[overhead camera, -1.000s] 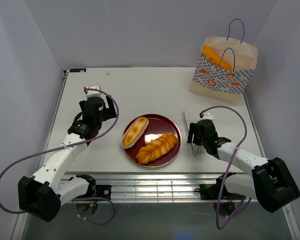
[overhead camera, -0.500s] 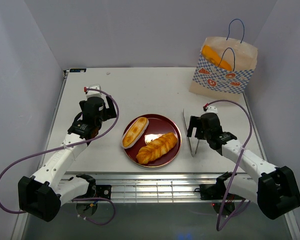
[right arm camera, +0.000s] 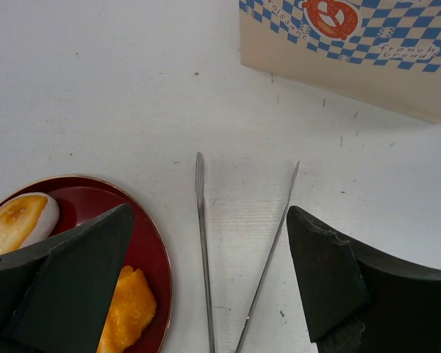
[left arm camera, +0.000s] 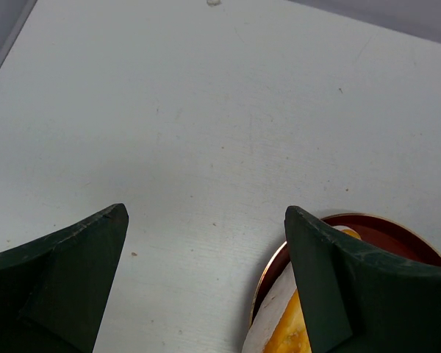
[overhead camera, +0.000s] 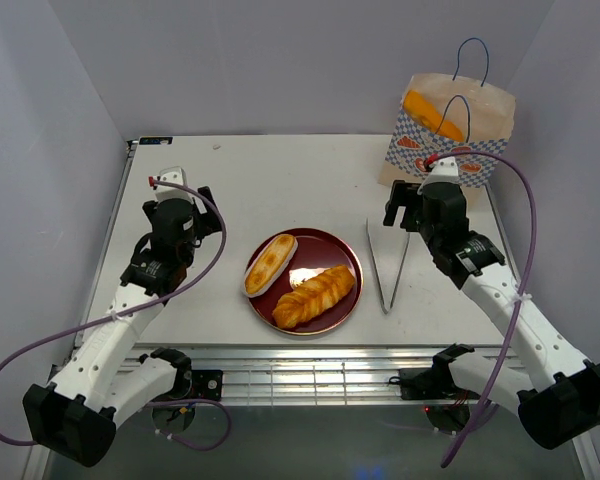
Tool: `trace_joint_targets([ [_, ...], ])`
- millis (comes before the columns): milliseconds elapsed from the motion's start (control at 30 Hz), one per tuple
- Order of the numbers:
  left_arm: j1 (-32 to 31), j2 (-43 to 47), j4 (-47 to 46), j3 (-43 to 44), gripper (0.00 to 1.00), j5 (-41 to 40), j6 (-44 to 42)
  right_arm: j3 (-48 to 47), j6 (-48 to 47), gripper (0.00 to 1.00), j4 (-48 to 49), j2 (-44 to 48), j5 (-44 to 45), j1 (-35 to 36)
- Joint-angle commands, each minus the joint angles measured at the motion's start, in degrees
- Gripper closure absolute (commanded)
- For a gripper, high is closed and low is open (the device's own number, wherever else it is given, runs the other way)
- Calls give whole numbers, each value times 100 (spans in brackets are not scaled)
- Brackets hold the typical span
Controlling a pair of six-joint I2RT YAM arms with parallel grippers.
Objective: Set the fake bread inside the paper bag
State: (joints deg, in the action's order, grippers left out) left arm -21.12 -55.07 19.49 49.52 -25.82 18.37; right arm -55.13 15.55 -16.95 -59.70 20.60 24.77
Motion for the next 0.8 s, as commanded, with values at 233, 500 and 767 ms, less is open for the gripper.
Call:
trace_joint_targets([
  [233,-23,365,-252,-47,2,-248,-18,609,-281,10,289,565,58,19],
  [500,-23,330,-243,-56,2,-335,-35,688,-325,10,376,705,111,19],
  [767,-23,286,-261,-74,2,-406,-70,741,-246,10,307,627,260,19],
])
